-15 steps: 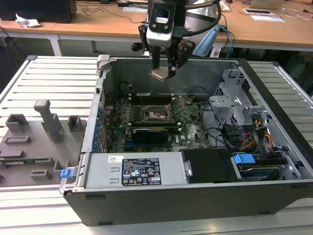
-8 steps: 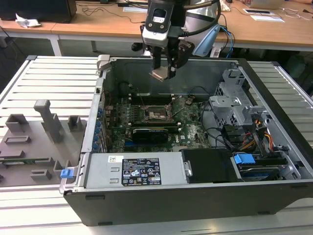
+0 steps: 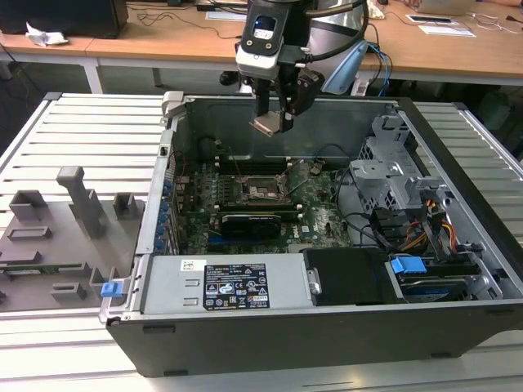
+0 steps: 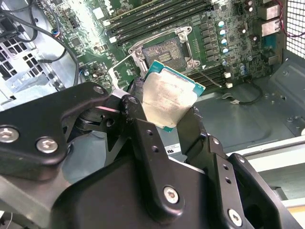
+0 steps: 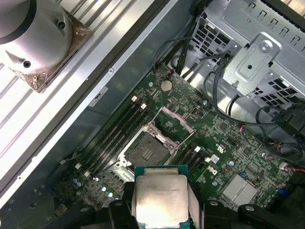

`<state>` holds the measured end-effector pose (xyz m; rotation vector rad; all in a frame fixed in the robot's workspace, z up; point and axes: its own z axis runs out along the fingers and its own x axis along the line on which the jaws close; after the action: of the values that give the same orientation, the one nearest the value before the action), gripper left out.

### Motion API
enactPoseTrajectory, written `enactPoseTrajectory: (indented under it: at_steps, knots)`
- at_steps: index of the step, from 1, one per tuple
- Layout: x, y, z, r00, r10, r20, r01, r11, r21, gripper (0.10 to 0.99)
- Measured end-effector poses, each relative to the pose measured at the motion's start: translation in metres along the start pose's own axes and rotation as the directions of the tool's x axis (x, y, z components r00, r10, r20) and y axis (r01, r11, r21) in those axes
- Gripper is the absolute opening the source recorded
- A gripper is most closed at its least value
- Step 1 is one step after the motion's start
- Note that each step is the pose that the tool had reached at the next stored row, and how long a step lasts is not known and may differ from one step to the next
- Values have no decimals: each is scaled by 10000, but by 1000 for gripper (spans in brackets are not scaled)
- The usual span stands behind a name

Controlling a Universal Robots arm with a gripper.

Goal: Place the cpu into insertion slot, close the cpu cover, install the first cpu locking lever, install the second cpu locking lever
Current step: 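Place the cpu into insertion slot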

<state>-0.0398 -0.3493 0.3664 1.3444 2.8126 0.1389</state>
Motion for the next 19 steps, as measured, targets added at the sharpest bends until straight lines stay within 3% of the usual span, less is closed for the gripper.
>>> enactPoseTrajectory:
  at_steps: [19]
  knots:
    - [0, 0, 0, 9979, 642, 57, -642, 9979, -15, 525]
